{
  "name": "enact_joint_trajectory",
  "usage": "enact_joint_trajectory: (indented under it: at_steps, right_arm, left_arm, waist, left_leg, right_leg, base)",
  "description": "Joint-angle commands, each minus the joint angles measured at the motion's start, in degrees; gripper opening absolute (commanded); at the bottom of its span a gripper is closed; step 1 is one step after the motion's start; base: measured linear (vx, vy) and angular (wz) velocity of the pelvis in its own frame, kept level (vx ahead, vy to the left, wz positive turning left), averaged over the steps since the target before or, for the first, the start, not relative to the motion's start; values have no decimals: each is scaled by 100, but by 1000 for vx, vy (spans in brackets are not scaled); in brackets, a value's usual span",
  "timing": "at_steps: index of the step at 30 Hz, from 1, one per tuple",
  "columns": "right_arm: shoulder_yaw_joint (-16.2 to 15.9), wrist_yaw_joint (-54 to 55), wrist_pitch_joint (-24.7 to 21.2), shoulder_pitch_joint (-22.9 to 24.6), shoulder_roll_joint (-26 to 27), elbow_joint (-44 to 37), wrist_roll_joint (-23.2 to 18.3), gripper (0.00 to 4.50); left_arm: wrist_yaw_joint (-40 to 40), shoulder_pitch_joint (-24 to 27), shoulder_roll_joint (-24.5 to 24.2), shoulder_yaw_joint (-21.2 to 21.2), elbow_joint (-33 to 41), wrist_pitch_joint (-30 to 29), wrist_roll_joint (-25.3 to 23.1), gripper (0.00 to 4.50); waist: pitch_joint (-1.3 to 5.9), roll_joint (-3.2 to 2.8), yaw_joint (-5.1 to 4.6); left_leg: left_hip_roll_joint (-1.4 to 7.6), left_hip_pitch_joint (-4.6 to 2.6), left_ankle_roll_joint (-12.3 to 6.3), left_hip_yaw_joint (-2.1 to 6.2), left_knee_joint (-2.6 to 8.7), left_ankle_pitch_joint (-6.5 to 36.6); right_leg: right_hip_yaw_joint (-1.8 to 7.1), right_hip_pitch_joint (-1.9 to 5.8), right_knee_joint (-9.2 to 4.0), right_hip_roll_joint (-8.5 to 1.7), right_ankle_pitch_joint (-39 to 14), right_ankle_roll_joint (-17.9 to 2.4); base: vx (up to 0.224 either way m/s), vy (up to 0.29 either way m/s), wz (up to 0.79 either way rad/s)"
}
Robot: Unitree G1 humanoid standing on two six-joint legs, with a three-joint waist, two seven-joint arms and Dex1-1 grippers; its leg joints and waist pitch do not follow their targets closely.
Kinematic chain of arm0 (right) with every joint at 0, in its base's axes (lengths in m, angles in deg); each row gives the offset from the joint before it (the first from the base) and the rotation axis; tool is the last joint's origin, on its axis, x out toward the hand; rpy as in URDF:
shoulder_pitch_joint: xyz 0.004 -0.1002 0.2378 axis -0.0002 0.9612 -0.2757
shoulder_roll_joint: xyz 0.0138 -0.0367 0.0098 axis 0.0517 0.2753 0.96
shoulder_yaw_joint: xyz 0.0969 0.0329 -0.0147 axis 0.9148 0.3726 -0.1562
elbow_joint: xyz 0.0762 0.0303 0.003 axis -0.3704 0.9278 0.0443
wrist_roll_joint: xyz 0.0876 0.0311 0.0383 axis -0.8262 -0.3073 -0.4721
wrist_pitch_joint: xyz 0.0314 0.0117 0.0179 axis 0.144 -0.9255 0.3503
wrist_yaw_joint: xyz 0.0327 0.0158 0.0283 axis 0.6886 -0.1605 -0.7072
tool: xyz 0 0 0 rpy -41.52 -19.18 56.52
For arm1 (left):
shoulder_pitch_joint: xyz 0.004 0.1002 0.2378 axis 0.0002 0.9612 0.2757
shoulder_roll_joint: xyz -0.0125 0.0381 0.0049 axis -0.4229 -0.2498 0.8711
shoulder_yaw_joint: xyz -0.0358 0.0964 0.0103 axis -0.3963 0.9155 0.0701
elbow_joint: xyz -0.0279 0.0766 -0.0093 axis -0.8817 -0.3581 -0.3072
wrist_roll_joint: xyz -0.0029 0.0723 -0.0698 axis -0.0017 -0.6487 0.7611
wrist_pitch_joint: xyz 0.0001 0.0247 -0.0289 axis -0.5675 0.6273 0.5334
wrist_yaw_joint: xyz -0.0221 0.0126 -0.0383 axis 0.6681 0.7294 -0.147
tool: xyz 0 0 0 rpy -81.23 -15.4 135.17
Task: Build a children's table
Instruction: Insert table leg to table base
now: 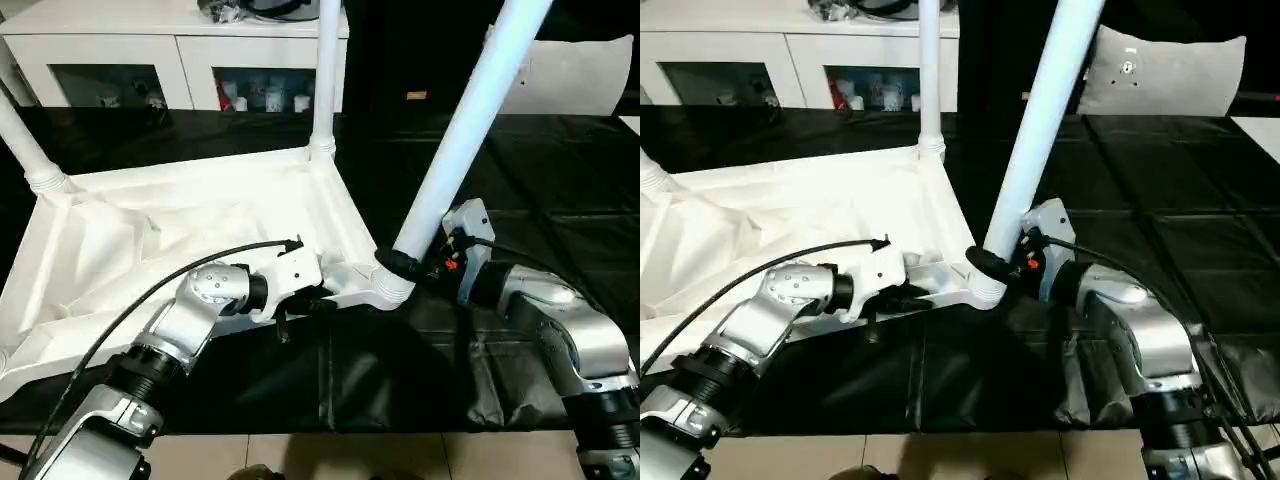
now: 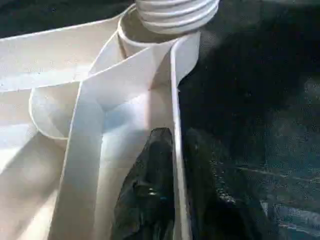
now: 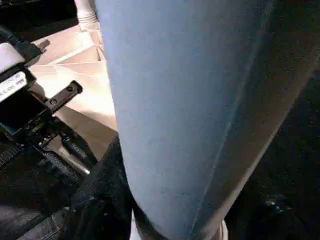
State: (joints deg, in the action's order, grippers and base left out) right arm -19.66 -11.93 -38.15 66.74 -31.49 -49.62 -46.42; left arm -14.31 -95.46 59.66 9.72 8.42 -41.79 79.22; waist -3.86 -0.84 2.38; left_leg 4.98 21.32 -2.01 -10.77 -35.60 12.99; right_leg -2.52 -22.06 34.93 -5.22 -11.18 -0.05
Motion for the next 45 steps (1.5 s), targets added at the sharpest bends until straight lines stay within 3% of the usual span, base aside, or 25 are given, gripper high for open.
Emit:
enact_joint_trajectory:
  at_steps: [1, 3, 4, 9, 13, 17, 19, 20, 22, 27, 28, 32, 39, 40, 41, 43, 45]
  right_arm:
    - [-17, -80, 15, -100, -59, 46, 22, 188]
    - [-24, -102, 43, -125, -69, 100, 37, 188]
    - [-25, -106, 36, -120, -64, 89, 32, 188]
    - [-64, -184, 47, -229, -52, 221, 40, 188]
    - [-171, -395, -37, -364, -103, 464, 70, 188]
    - [-305, -619, -44, -481, -164, 757, 155, 188]
    - [-399, -783, -90, -545, -197, 888, 155, 188]
    - [-463, -878, -95, -554, -233, 928, 176, 188]
    - [-542, -991, -101, -564, -280, 984, 206, 188]
    - [-658, -1236, -105, -619, -370, 1188, 259, 188]
    - [-701, -1313, -80, -615, -403, 1246, 301, 188]
    - [-718, -1354, -71, -595, -413, 1285, 305, 188]
    - [-496, -1180, -9, -552, -216, 1479, 163, 188]
    - [-219, -974, 65, -434, -28, 1583, -11, 188]
    - [-213, -970, 66, -432, -24, 1585, -14, 188]
    - [41, -770, 166, -306, 143, 1681, -162, 188]
    - [189, -674, 280, -183, 246, 1710, -258, 187]
  left_arm:
    - [11, 103, -143, 143, -289, -216, -202, 55]
    - [122, 103, -159, 172, -262, -308, -158, 55]
    - [154, 116, -170, 172, -233, -337, -138, 55]
    - [225, 118, -117, 89, -183, -307, -1, 15]
    - [289, 85, -150, 164, -250, -123, -62, 3]
    - [462, 61, -251, 329, -224, 197, -181, 0]
    - [537, 33, -303, 427, -200, 344, -244, 0]
    - [590, 13, -311, 456, -207, 419, -249, 0]
    - [683, -22, -333, 494, -218, 506, -256, 0]
    - [866, -157, -394, 564, -331, 711, -292, 0]
    - [975, -201, -419, 592, -377, 788, -269, 0]
    - [1009, -221, -436, 594, -412, 840, -259, 0]
    - [987, -245, -380, 481, -502, 828, -120, 0]
    - [905, -213, -307, 388, -515, 709, -29, 0]
    - [903, -213, -305, 386, -515, 707, -27, 0]
    - [830, -186, -255, 329, -520, 637, 27, 0]
    - [781, -169, -229, 308, -527, 612, 45, 0]
  waist:
    - [332, 80, 38]
    - [328, 84, 37]
    - [327, 56, 40]
    - [340, 68, 18]
    - [341, 59, 14]
    - [341, 88, 18]
    - [344, 70, 46]
    - [341, 109, 43]
    - [341, 77, 67]
    - [353, 83, 113]
    - [348, 57, 123]
    - [345, 68, 137]
    - [346, 85, 131]
    - [342, 48, 137]
    - [338, 20, 134]
    - [339, 55, 132]
    - [336, 52, 129]
  left_leg:
    - [839, -81, 23, 384, 568, 1280]
    - [839, -80, 28, 387, 570, 1309]
    - [838, -82, 48, 394, 568, 1342]
    - [836, -80, 25, 391, 567, 1269]
    - [837, -78, -7, 386, 561, 1244]
    - [836, -73, -60, 374, 555, 1188]
    - [845, -86, -46, 378, 557, 1241]
    - [852, -89, -38, 371, 565, 1237]
    - [855, -97, -8, 375, 568, 1250]
    - [853, -117, 78, 367, 576, 1309]
    - [858, -120, 112, 372, 584, 1344]
    - [867, -127, 236, 384, 597, 1552]
    - [860, -120, 268, 385, 597, 1593]
    - [862, -128, 298, 392, 599, 1653]
    - [863, -134, 333, 388, 604, 1706]
    - [867, -141, 415, 401, 619, 1914]
    - [869, -139, 435, 409, 628, 1971]
  right_leg:
    - [348, 179, -399, -613, -1108, -1681]
    - [350, 180, -405, -617, -1183, -1670]
    - [352, 179, -407, -622, -1243, -1661]
    - [344, 182, -388, -610, -1057, -1717]
    - [343, 191, -386, -610, -979, -1775]
    - [342, 197, -389, -611, -939, -1797]
    - [341, 191, -388, -614, -1033, -1769]
    - [336, 187, -386, -604, -1024, -1768]
    - [335, 176, -375, -605, -1029, -1766]
    - [337, 173, -366, -610, -896, -1781]
    - [335, 168, -358, -607, -861, -1792]
    - [342, 169, -371, -624, -1016, -1767]
    - [349, 162, -385, -629, -1080, -1769]
    - [349, 155, -387, -632, -1140, -1765]
    - [355, 143, -395, -632, -1159, -1759]
    - [360, 133, -415, -640, -1305, -1717]
    - [357, 129, -418, -633, -1370, -1683]
  base:
    - [0, 0, 0]
    - [0, 0, 0]
    - [0, 0, 0]
    - [0, 0, 0]
    - [0, 0, 0]
    - [0, 0, 0]
    - [0, 0, 0]
    - [0, 0, 0]
    - [0, 0, 0]
    - [0, 0, 0]
    - [0, 0, 0]
    - [0, 0, 0]
    - [0, 0, 0]
    - [0, 0, 0]
    - [0, 0, 0]
    - [0, 0, 0]
    - [0, 0, 0]
